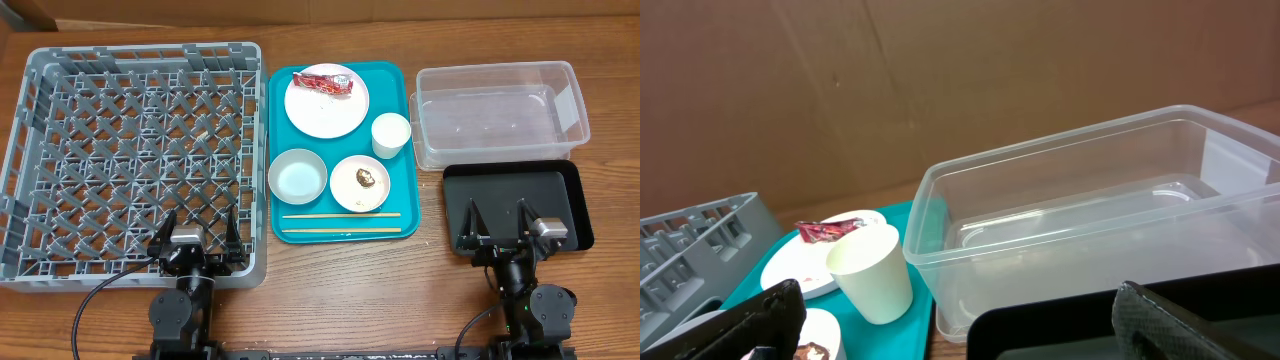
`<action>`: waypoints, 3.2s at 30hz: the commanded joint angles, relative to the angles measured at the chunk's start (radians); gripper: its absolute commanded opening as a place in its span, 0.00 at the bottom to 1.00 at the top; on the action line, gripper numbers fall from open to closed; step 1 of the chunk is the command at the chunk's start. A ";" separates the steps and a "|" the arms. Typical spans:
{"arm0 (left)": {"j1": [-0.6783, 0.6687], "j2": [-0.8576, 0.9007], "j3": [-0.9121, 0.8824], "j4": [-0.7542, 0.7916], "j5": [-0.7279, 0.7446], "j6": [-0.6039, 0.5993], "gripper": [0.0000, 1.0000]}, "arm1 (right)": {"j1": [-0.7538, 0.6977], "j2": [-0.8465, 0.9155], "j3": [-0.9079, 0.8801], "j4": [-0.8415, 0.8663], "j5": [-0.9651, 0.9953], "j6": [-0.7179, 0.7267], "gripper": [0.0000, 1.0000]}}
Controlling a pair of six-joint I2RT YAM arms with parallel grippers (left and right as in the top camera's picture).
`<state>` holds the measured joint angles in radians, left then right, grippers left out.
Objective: Sort waste into correct bins and load items into the dishwasher
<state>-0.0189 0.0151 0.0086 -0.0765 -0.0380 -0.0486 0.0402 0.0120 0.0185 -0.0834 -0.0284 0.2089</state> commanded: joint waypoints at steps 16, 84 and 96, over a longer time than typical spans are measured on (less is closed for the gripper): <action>0.005 -0.010 -0.004 0.002 0.002 0.008 1.00 | -0.002 -0.009 -0.010 0.003 0.001 0.000 1.00; 0.005 -0.011 -0.004 0.002 0.002 0.008 1.00 | -0.002 -0.009 -0.010 0.007 -0.041 0.000 1.00; 0.005 -0.002 -0.003 0.014 0.097 -0.027 1.00 | -0.002 -0.009 0.024 0.014 -0.257 0.000 1.00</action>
<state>-0.0189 0.0151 0.0090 -0.0738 -0.0078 -0.0532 0.0399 0.0120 0.0185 -0.0723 -0.2073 0.2085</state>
